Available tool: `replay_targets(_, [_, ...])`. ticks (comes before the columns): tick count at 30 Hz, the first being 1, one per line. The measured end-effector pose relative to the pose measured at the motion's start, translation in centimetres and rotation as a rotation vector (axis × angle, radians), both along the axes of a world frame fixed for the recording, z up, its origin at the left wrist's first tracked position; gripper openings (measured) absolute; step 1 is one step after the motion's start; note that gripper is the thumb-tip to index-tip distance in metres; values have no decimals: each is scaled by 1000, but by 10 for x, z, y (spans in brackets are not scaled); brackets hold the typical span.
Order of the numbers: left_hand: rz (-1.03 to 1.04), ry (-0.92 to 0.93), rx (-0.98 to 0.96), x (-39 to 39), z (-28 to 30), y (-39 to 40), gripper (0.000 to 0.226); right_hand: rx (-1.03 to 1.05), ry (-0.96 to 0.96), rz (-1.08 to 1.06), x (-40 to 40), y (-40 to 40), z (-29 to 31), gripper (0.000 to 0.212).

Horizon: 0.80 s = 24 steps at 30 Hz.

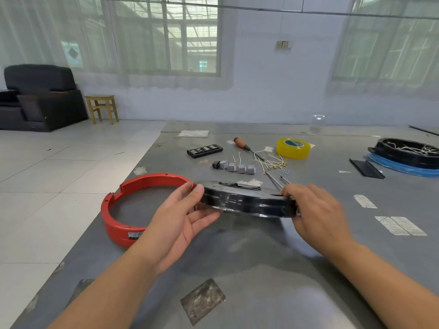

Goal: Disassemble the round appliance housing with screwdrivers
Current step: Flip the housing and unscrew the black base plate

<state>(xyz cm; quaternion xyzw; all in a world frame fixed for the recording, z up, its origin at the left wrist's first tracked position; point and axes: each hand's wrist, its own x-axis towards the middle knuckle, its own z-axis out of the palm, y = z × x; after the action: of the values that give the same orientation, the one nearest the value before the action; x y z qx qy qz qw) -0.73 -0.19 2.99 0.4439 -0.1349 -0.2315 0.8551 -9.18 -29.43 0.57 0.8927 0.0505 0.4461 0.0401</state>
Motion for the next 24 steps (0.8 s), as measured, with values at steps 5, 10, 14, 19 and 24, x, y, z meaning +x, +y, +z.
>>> replay_targets(5, [-8, -64, 93, -10, -13, -6, 55, -73, 203, -33, -18, 2, -4, 52])
replay_targets(10, [-16, -66, 242, -16, -21, -10, 54, 29, 478, 79, -23, 28, -5, 92])
replay_targets(14, [31, -248, 642, -13, -22, -4, 68, 69, 609, 64, -22, 36, -12, 83])
replay_targets(19, [408, -928, 1191, 6, -10, 27, 22, 47, 636, 83, -21, 30, -13, 80])
replay_targets(24, [239, -1020, 1722, 23, -7, 50, 35, 135, 656, 113, -21, 27, -13, 75])
